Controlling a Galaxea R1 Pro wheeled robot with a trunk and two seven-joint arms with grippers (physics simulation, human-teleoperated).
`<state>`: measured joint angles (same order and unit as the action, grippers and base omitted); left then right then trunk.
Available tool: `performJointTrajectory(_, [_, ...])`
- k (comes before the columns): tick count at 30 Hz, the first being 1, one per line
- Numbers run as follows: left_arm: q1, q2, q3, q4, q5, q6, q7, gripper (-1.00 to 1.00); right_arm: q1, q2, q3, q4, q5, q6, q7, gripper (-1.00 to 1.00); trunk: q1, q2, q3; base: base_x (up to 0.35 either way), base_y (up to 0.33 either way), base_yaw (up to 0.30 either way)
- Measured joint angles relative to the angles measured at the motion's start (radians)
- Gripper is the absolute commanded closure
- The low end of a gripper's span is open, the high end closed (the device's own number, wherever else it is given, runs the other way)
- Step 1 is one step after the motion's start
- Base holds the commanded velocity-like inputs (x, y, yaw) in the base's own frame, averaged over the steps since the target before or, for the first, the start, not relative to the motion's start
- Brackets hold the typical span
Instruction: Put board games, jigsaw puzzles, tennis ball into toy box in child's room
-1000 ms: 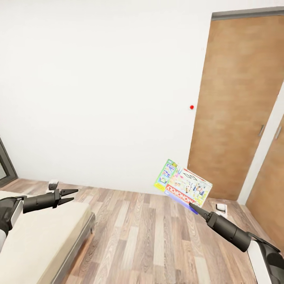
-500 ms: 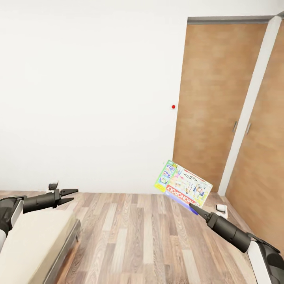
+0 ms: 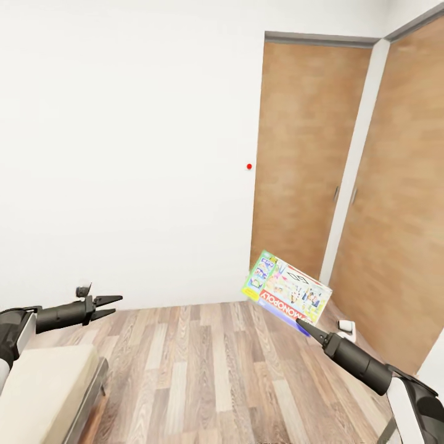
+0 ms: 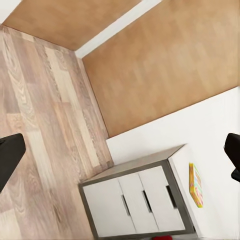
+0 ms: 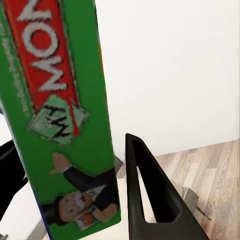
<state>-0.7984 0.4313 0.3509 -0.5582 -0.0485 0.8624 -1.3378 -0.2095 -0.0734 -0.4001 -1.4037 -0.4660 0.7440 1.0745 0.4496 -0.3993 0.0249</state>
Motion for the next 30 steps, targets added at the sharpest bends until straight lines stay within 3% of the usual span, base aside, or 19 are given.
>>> performJointTrajectory(12, [0.000, 0.000, 0.000, 0.000, 0.000, 0.000, -0.001, -1.00, 0.000, 0.000, -0.001, 0.001, 0.000, 0.000, 0.000, 1.00, 0.000, 0.000, 0.000, 0.000, 0.223, -0.278])
performJointTrajectory(30, [-0.001, 0.000, 0.000, 0.000, 0.000, -0.002, -0.005, -1.00, 0.000, 0.001, -0.023, 0.000, 0.002, 0.002, 0.001, 1.00, 0.000, 0.000, 0.000, 0.000, 0.017, -0.278])
